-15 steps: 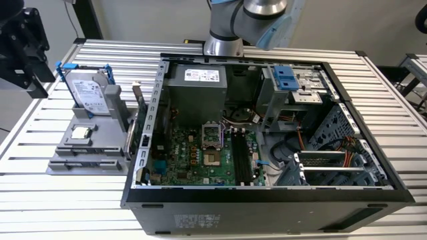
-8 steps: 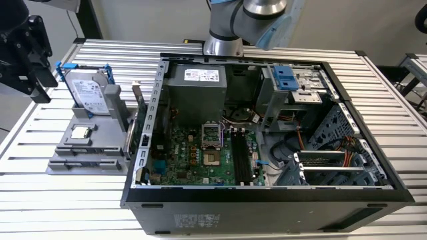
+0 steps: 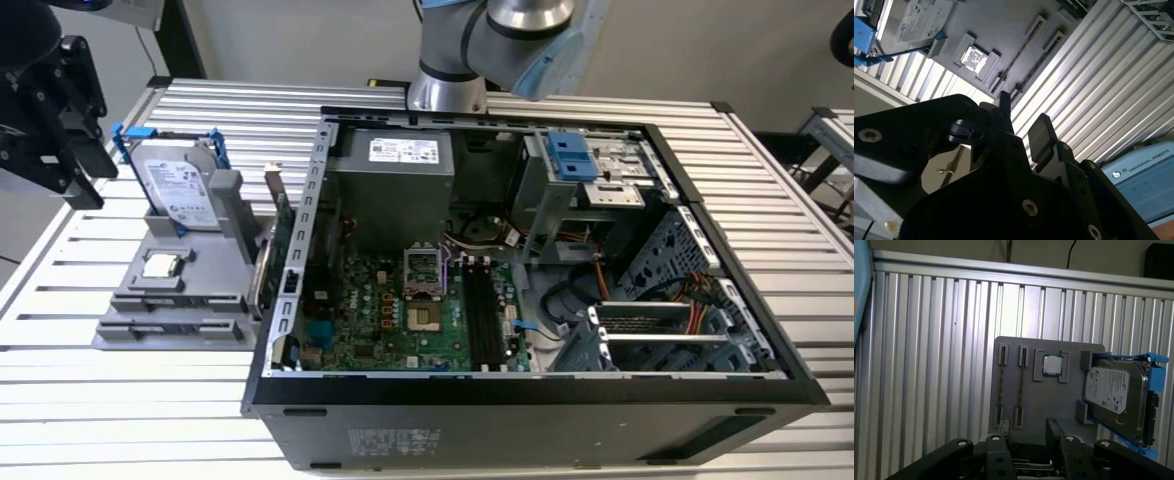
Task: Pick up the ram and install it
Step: 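Pick up the ram and move it above insertion slot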
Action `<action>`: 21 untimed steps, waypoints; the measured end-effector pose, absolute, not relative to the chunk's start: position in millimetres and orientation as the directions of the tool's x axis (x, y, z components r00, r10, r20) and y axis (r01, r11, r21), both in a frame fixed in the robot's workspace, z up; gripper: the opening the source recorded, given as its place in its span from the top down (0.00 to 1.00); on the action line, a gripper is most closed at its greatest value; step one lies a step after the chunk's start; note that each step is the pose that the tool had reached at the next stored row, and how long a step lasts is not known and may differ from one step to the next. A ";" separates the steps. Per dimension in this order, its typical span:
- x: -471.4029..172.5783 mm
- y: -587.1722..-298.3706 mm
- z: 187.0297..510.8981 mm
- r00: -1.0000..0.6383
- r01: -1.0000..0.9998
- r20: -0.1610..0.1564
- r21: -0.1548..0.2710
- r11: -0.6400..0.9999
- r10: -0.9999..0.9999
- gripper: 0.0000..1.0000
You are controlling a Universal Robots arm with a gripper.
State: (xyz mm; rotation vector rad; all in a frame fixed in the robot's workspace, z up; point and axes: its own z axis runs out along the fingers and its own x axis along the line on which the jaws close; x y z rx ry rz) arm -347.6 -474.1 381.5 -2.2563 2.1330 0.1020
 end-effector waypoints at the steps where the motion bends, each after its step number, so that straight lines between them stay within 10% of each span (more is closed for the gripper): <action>1: -347.6 -474.1 381.5 0.055 -0.998 -0.072 0.020 -0.057 -0.996 0.00; 21: -347.6 -474.3 359.9 0.055 -0.998 -0.072 0.020 -0.057 -0.996 0.00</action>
